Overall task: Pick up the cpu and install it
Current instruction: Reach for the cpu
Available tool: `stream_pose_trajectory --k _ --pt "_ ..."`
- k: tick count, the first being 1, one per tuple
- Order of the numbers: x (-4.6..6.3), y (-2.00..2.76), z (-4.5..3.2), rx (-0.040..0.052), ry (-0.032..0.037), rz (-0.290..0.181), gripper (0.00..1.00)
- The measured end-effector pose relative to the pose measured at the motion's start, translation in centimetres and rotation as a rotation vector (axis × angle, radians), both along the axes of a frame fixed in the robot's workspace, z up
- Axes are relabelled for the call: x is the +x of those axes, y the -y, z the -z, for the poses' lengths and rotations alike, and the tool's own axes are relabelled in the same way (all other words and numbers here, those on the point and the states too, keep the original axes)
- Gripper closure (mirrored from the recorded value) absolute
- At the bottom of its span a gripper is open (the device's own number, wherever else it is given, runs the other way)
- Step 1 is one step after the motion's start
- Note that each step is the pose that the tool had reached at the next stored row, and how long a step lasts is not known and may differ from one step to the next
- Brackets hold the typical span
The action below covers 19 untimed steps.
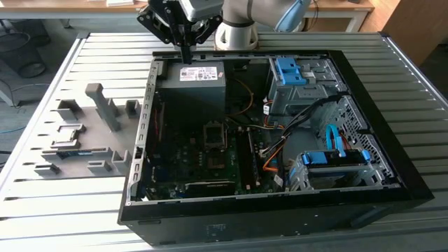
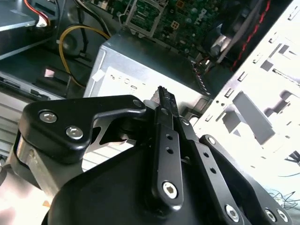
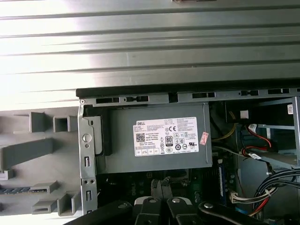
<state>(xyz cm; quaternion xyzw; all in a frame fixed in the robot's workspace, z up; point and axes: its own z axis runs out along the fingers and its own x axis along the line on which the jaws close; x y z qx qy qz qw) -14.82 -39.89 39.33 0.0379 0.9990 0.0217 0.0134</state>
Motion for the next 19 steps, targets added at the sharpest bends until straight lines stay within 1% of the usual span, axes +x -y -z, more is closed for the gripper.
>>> stream_pose_trajectory --k 5,14,19 --pt "-0.9 0.0 0.0 -0.0001 -0.0001 0.0 0.9" --pt "-2.1 0.0 0.0 -0.0001 -0.0001 0.0 0.9" --pt "-2.9 0.0 0.0 -0.0001 -0.0001 0.0 0.9"
